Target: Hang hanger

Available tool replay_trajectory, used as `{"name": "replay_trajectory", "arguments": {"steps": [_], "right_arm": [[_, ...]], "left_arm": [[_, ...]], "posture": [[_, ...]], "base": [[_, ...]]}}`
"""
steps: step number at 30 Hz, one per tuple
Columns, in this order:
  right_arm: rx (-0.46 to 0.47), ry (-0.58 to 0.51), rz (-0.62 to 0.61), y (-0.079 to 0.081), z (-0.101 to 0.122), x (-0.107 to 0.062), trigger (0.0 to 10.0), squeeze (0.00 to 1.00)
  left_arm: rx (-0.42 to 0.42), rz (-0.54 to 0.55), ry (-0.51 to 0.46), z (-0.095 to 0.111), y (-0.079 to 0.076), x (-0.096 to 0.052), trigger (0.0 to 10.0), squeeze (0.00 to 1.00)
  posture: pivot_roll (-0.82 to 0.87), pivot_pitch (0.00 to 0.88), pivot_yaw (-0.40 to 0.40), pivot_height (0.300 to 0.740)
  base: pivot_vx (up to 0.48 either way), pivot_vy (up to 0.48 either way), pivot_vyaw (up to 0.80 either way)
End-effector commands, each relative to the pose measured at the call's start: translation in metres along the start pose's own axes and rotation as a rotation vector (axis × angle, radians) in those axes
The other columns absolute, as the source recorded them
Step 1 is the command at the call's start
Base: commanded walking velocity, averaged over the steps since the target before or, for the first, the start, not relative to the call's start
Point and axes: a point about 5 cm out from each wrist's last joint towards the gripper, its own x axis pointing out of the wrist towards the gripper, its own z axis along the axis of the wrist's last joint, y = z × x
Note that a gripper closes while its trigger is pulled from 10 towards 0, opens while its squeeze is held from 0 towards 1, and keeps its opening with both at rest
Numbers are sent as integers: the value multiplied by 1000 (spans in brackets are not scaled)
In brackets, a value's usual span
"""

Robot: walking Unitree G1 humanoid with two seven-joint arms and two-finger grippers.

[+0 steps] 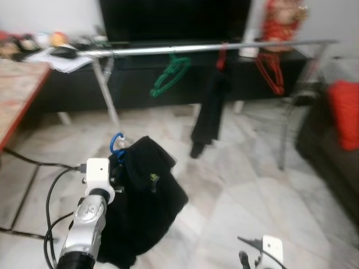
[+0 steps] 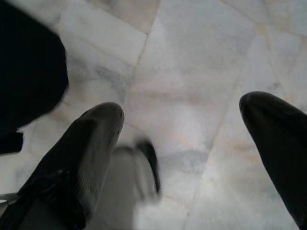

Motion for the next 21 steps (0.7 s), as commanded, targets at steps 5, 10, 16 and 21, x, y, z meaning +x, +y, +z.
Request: {"name": "replay_trajectory", "arguments": {"steps": [5,10,16,21], "right_arm": [[-2,7,-15,-6,0,0,10000,0],[16,11,1,0,-2,0,10000,0],[22,11,-2,0,-1,0,10000,0],[20,9,-10,-6,0,0,10000,0]], "left_arm": [[17,-19,-34,9,-8,4,10000,0],[34,-19,-15,5,-10,4,10000,0],[83,50,35,-5,-3,1,10000,0],[99,241,120,-17,18,-4,10000,0]], "posture": [[-100,0,-15,740],[-100,0,-15,740],[-100,0,-16,740],[-100,0,-17,740]], "base": [[410,0,698],[207,0,100],[0,0,0],[0,0,0]]}}
